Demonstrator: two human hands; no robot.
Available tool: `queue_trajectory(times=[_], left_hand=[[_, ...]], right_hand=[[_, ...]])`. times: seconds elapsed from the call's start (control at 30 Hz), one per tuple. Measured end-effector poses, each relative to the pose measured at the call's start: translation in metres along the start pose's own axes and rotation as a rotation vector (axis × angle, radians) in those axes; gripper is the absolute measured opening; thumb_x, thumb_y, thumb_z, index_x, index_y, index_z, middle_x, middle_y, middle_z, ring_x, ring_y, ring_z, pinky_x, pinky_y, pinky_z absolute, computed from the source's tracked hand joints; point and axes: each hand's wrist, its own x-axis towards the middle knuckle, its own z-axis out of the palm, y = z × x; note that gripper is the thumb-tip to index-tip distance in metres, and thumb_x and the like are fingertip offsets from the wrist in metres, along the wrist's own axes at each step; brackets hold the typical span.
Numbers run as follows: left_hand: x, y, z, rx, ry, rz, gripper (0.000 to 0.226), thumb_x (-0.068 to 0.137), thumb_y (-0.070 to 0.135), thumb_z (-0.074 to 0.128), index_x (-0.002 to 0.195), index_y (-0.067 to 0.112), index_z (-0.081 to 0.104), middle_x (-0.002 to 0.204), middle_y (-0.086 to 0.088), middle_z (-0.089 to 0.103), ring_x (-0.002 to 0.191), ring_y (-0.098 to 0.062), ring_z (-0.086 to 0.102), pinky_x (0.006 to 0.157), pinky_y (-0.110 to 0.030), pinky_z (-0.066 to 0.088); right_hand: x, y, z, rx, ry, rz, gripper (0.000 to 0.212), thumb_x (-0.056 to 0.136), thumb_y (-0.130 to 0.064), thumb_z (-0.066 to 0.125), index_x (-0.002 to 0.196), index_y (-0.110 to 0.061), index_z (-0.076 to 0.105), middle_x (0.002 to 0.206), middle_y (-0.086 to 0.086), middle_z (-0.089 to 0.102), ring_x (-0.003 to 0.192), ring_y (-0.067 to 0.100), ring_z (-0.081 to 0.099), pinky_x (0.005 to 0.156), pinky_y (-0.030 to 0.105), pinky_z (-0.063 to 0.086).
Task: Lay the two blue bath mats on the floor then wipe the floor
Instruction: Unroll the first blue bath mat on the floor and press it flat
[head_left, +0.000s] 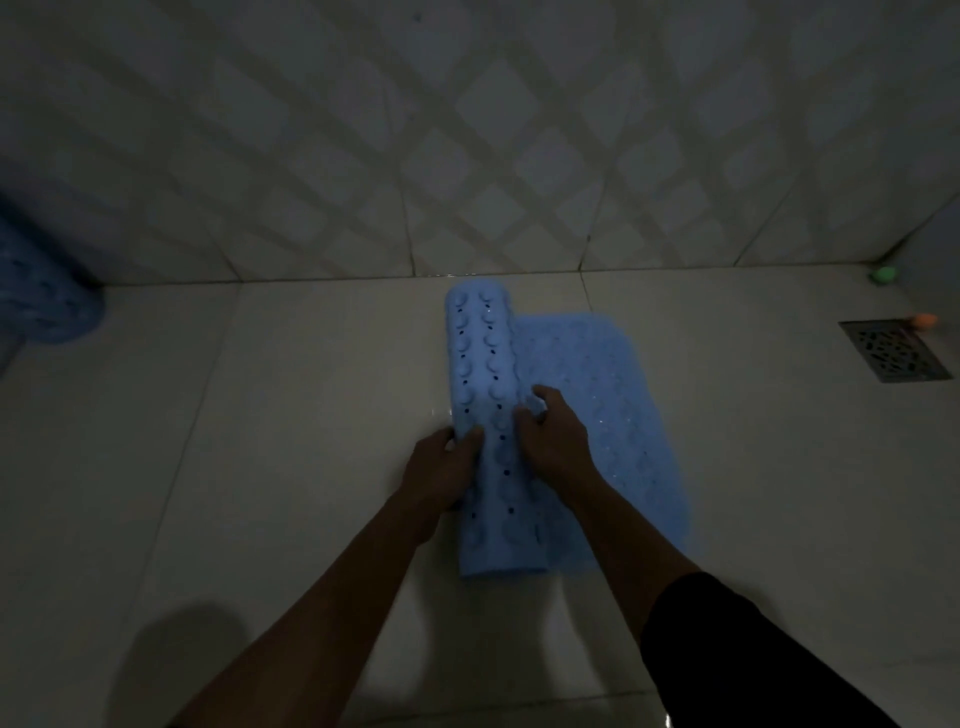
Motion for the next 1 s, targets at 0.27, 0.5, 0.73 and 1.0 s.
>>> queue_trajectory(times=[0.27, 0.5, 0.73, 1.0], left_hand=[[0.004, -0.006, -0.031, -0.024, 0.089, 0.000, 0.059, 0.095, 0.054, 0.054, 0.130, 0.007, 0.062, 0.123, -0.014, 0.068, 0.108, -0.032, 0.067, 0.097, -0.049, 0.054], [0.000, -0.011, -0.053, 0.030, 0.138, 0.004, 0.064, 0.097, 0.054, 0.049, 0.138, 0.006, 0.053, 0.134, -0.016, 0.060, 0.118, -0.034, 0.061, 0.101, -0.047, 0.050], [-0.008, -0.013, -0.076, 0.113, 0.185, 0.022, 0.050, 0.100, 0.043, 0.050, 0.132, 0.004, 0.058, 0.131, -0.016, 0.062, 0.114, -0.033, 0.061, 0.100, -0.047, 0.051], [-0.013, -0.018, -0.111, 0.207, 0.316, 0.046, 0.061, 0.094, 0.046, 0.061, 0.140, 0.006, 0.053, 0.137, -0.018, 0.059, 0.121, -0.033, 0.060, 0.103, -0.046, 0.049]], right_hand=[[-0.017, -0.029, 0.037, 0.056, -0.111, -0.019, 0.047, 0.102, -0.025, 0.045, 0.147, -0.014, 0.036, 0.142, 0.012, 0.050, 0.124, 0.027, 0.052, 0.103, 0.035, 0.042], [-0.024, -0.055, 0.052, -0.005, -0.145, -0.067, 0.034, 0.099, -0.014, 0.051, 0.131, 0.000, 0.050, 0.128, 0.019, 0.057, 0.101, 0.018, 0.056, 0.073, 0.003, 0.032], [-0.029, -0.062, 0.069, 0.002, -0.147, 0.021, 0.026, 0.101, -0.020, 0.045, 0.122, -0.006, 0.051, 0.119, 0.017, 0.055, 0.113, 0.029, 0.054, 0.089, 0.033, 0.041], [-0.018, -0.075, 0.098, 0.157, -0.224, -0.008, 0.043, 0.090, -0.024, 0.066, 0.123, -0.009, 0.042, 0.117, 0.013, 0.052, 0.100, 0.027, 0.056, 0.081, 0.038, 0.049]])
